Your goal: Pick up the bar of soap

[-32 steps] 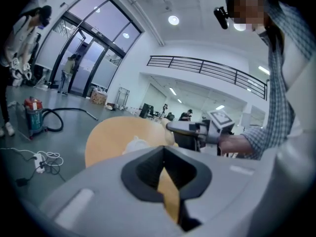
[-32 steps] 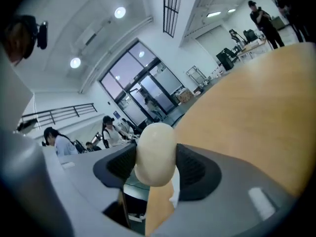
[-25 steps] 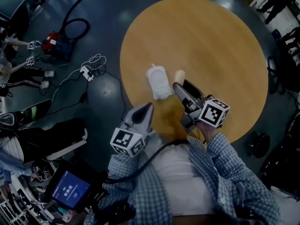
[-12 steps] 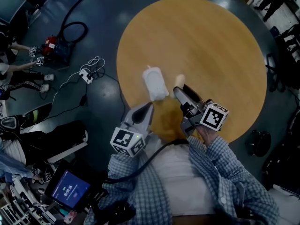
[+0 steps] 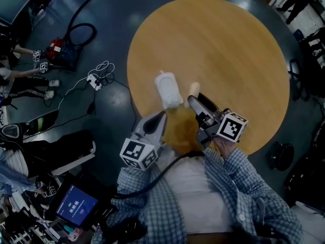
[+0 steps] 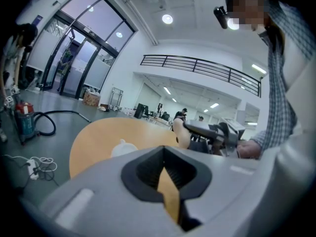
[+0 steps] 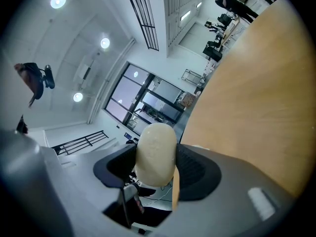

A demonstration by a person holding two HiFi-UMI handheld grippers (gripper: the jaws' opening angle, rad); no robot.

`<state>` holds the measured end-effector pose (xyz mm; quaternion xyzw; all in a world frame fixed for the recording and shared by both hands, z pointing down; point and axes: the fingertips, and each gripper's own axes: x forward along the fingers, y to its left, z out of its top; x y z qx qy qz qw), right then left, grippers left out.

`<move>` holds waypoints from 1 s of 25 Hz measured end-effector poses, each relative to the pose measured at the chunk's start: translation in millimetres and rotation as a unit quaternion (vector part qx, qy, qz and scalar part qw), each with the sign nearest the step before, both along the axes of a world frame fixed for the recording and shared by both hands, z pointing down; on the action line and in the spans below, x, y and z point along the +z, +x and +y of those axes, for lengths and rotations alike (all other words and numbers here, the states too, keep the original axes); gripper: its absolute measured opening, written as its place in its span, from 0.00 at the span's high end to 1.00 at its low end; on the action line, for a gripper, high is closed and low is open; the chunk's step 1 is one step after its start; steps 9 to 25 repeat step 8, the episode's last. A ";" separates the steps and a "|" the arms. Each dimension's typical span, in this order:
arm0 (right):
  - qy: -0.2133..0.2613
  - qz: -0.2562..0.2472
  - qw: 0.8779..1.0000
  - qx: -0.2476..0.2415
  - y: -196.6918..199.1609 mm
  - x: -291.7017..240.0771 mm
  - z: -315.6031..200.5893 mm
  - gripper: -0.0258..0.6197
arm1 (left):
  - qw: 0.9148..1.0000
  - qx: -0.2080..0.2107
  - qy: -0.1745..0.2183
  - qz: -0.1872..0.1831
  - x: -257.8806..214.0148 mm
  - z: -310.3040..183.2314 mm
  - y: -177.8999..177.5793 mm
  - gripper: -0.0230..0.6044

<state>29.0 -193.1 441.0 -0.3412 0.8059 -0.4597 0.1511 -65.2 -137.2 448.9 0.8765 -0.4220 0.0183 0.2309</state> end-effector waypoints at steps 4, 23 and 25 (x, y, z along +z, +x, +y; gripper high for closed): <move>0.000 -0.001 1.000 -0.002 -1.8 0.1 0.0 0.56 | 1.000 -0.001 -0.001 0.000 0.4 -0.5 -1.6 0.97; 0.004 0.000 1.000 -0.004 -0.9 -0.8 0.4 0.56 | 1.000 0.000 -0.001 0.000 0.8 0.3 0.3 0.97; 0.004 0.000 1.000 -0.004 -0.9 -0.8 0.4 0.56 | 1.000 0.000 -0.001 0.000 0.8 0.3 0.3 0.97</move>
